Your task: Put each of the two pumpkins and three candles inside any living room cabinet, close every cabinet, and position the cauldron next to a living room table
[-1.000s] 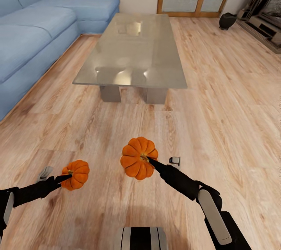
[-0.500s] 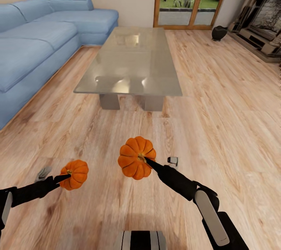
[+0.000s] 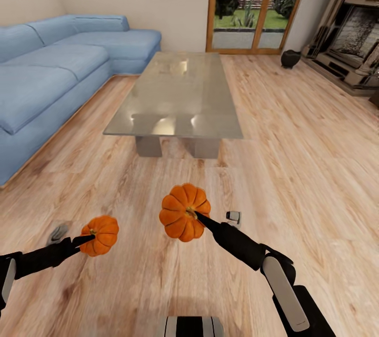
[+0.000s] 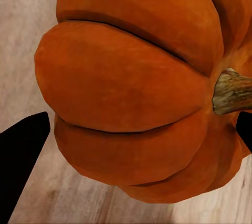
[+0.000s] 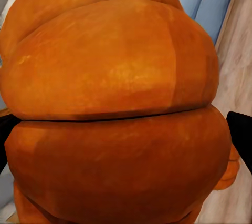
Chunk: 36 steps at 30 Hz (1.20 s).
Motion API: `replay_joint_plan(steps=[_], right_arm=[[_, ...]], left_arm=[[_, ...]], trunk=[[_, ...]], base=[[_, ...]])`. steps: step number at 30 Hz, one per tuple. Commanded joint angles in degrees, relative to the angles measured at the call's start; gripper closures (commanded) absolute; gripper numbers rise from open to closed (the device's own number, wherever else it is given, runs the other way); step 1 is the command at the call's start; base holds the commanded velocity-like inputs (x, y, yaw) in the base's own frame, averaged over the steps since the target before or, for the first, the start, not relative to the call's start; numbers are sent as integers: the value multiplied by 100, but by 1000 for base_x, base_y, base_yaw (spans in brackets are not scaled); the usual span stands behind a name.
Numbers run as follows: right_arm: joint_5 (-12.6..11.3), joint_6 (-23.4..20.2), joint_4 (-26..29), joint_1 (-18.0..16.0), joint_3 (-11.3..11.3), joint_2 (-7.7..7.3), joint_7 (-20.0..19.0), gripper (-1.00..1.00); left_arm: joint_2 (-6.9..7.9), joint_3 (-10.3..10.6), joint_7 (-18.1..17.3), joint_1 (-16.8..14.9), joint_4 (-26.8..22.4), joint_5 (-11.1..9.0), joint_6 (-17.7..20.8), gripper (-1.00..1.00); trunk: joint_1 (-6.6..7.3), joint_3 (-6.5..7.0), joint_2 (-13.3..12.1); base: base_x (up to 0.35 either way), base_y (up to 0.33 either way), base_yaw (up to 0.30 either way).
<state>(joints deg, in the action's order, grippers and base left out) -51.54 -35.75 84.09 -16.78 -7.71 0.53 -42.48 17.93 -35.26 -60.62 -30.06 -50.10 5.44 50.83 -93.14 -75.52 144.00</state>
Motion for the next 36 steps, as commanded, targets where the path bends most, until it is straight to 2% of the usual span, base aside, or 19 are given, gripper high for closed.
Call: replay_joint_plan(steps=[1, 16, 27, 36], right_arm=[[-5, -1, 0, 0, -1, 0, -7, 100], [-22, 5, -200, 0, 7, 8, -19, 100], [-23, 6, -226, 0, 15, 8, -23, 100], [-23, 6, -233, -1, 16, 9, -20, 100]], left_arm=[[0, 1, 6, 1, 0, 3, -3, 100], [0, -5, 6, 1, 0, 1, -3, 100], [0, -14, 6, 1, 0, 1, -3, 100], [0, -16, 6, 1, 0, 1, -3, 100]], trunk=[[2, 23, -2], [41, 389, -22], [41, 417, -22], [64, 641, -34]], base=[[0, 0, -104], [0, 0, -252], [0, 0, -276], [0, 0, -276]])
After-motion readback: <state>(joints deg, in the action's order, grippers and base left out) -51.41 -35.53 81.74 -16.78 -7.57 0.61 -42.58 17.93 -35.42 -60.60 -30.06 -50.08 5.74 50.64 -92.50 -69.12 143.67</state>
